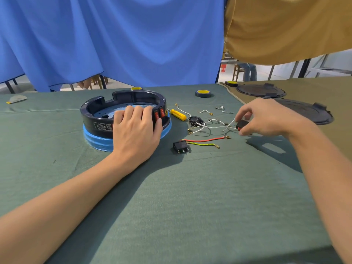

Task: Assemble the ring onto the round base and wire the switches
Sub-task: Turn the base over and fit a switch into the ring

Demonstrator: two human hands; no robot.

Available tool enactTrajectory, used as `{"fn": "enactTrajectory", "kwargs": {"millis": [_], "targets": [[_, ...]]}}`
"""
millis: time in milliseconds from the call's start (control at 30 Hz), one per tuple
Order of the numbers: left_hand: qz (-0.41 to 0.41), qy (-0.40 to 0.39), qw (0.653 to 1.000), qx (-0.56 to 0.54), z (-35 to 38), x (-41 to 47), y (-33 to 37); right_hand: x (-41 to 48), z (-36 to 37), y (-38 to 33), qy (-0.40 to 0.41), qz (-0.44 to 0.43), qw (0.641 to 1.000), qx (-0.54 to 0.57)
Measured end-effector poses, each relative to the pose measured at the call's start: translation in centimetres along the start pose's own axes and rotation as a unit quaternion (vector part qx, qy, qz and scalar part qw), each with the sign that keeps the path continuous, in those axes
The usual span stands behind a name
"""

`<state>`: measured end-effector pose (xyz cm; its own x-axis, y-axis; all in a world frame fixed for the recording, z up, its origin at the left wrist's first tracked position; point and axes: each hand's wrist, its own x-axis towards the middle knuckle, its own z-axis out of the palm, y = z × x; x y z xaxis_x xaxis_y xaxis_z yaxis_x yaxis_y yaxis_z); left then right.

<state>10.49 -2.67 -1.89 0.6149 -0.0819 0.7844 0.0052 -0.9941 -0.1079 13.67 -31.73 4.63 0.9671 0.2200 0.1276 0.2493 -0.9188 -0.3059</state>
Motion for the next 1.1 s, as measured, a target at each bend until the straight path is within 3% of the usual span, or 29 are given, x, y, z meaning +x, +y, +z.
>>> {"fn": "enactTrajectory", "kwargs": {"millis": [100, 200, 300, 500, 700, 800, 1000, 1100], "targets": [[0.009, -0.003, 1.0, -0.003, 0.0, 0.0, -0.2, 0.0, 0.2, -1.1, 0.077, -0.035, 0.989, 0.123], [0.025, 0.003, 0.999, -0.02, 0.0, -0.1, -0.8, -0.4, 1.3, -3.1, 0.054, -0.071, 0.953, 0.291], [0.05, 0.033, 0.997, -0.051, -0.1, -0.4, -1.8, -0.6, 2.8, -5.0, 0.036, -0.092, 0.926, 0.364], [0.09, 0.057, 0.991, -0.08, -0.4, -0.7, -4.6, -0.4, 5.3, -8.2, 0.101, -0.126, 0.949, 0.27], [0.08, 0.077, 0.983, -0.145, -0.6, -1.0, -5.7, 0.5, 6.5, -11.7, 0.062, -0.15, 0.887, 0.433], [0.062, 0.096, 0.983, -0.142, -0.5, -0.8, -6.1, 1.1, 7.3, -13.6, 0.061, -0.154, 0.876, 0.454], [0.05, 0.086, 0.983, -0.153, -0.2, -0.7, -6.2, 2.2, 8.5, -15.8, 0.203, -0.146, 0.889, 0.383], [0.048, 0.092, 0.981, -0.161, -0.1, -0.7, -6.1, 1.4, 9.4, -15.5, 0.225, -0.163, 0.883, 0.377]]}}
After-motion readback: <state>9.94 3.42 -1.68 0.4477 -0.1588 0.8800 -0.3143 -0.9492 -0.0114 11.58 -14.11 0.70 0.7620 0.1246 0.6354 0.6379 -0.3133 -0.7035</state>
